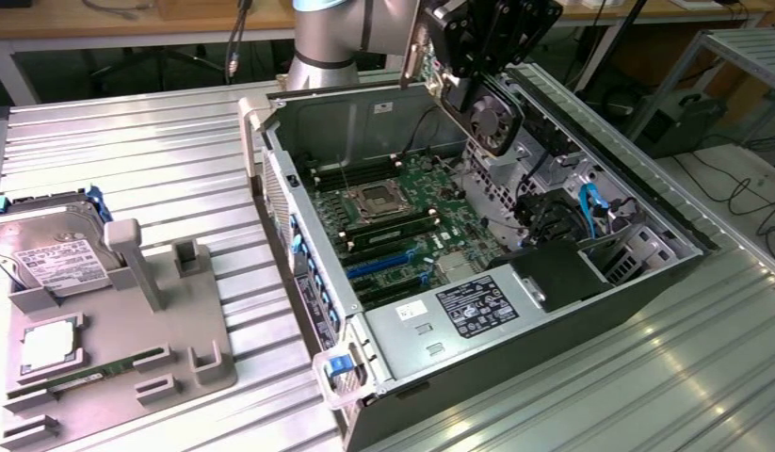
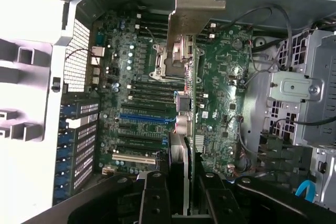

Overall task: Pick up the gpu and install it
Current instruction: 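Insert the gpu into the slot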

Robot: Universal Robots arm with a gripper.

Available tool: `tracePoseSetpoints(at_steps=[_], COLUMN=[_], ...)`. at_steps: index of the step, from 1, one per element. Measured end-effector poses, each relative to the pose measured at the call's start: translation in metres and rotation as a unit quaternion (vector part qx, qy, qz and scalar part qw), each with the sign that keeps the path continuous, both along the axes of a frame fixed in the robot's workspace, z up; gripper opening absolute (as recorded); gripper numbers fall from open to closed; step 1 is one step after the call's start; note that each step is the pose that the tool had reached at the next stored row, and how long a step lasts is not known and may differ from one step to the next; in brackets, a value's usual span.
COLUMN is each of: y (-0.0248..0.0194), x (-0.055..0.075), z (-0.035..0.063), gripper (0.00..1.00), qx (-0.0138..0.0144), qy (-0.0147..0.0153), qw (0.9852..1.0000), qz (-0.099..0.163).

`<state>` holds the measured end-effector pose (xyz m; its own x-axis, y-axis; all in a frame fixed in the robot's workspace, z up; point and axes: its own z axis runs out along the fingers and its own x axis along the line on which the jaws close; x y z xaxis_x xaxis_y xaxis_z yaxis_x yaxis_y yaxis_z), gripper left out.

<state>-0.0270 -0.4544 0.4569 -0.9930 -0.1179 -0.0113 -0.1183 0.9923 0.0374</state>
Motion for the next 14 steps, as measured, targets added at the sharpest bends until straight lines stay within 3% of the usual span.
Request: tracePoseSetpoints(at_steps=[14], y=[0.0000], x=[0.0000], z=[0.0000], gripper=[0.27], qx=[0.0000], qy=[0.0000], qw=[0.9997], qz=[0.026])
